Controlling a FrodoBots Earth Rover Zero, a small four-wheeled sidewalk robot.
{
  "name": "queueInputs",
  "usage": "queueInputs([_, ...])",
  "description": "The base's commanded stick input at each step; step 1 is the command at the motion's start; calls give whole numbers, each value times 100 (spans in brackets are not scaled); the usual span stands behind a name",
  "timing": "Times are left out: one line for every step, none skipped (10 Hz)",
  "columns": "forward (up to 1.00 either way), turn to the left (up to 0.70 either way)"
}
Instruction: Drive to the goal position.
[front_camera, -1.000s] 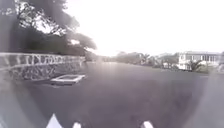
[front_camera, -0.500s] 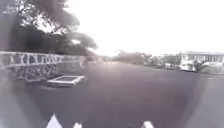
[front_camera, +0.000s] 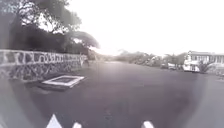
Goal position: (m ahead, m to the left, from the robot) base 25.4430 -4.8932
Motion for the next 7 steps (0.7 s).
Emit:
queueInputs([70,0])
queueInputs([70,0])
queueInputs([70,0])
queueInputs([70,0])
queueInputs([70,0])
queueInputs([70,0])
queueInputs([70,0])
